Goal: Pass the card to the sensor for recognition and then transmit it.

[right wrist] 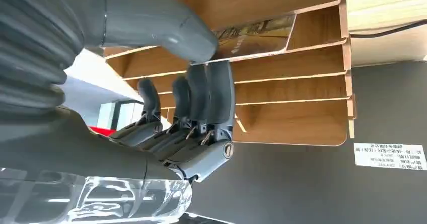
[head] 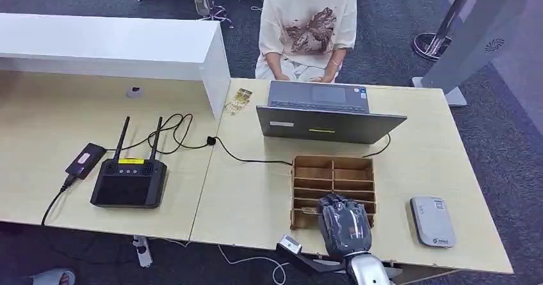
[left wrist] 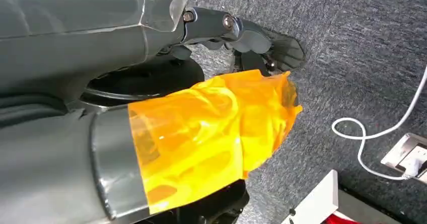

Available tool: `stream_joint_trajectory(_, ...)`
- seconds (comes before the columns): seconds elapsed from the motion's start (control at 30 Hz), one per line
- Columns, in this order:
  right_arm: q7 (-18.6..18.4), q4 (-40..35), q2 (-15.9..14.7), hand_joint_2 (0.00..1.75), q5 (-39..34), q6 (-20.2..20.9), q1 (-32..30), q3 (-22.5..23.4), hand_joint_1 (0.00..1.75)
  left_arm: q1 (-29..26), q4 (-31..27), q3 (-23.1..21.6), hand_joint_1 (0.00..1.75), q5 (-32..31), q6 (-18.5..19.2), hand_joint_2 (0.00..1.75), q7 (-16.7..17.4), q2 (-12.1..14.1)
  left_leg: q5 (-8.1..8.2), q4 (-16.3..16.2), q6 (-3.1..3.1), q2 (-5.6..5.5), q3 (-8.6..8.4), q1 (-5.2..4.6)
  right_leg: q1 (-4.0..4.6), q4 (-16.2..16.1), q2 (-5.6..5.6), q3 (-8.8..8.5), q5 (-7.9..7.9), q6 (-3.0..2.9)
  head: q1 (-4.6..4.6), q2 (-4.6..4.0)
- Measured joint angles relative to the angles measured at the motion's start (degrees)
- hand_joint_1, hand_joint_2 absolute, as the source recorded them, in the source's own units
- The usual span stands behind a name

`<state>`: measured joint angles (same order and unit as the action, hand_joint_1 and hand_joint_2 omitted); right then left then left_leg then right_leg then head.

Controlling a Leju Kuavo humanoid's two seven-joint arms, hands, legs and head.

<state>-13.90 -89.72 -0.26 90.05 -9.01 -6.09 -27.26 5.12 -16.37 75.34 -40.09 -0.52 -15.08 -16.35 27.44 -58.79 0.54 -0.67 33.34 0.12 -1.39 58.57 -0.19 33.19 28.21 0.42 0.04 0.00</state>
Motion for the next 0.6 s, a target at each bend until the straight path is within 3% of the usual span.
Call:
stream_joint_trajectory(0.1, 0.00, 0.00, 0.00, 1.75, 0.00, -0.02, 0.00, 0.00, 1.41, 0.00, 0.00, 0.02, 0.00, 0.04, 0.00, 0.00, 0.00, 0.00, 0.00, 0.00, 0.00, 0.00, 0.00, 0.00, 0.00, 0.00, 0.00, 0.00, 0.00, 0.00, 0.00, 0.00)
stream_joint_trajectory(0.37, 0.28, -0.15, 0.00, 1.75, -0.55, -0.94, -0.12, 0.00, 1.45, 0.00, 0.00, 0.37, 0.00, 0.55, 0.00, 0.00, -0.07, 0.00, 0.00, 0.00, 0.00, 0.00, 0.00, 0.00, 0.00, 0.00, 0.00, 0.00, 0.00, 0.00, 0.00, 0.00)
stream_joint_trajectory(0.47, 0.37, -0.46, 0.00, 1.75, -0.55, -1.05, -0.27, 0.00, 1.50, 0.00, 0.00, 0.39, 0.00, 0.63, 0.02, 0.00, -0.07, 0.00, 0.00, 0.00, 0.00, 0.00, 0.00, 0.00, 0.00, 0.00, 0.00, 0.00, 0.00, 0.00, 0.00, 0.00)
stream_joint_trajectory(0.53, 0.57, -0.59, 0.00, 1.75, -0.55, -1.33, -0.34, 0.00, 1.64, 0.00, 0.00, 0.39, 0.00, 0.70, 0.02, 0.00, -0.09, 0.00, 0.00, 0.00, 0.00, 0.00, 0.00, 0.00, 0.00, 0.00, 0.00, 0.00, 0.00, 0.00, 0.00, 0.00)
stream_joint_trajectory(0.6, 1.08, -0.87, 0.02, 1.75, -0.97, -2.22, -0.45, 0.00, 1.64, 0.00, 0.00, 0.42, 0.00, 0.79, 0.02, 0.00, -0.09, 0.00, 0.00, 0.00, 0.00, 0.00, 0.00, 0.00, 0.00, 0.00, 0.00, 0.00, 0.00, 0.00, 0.00, 0.00)
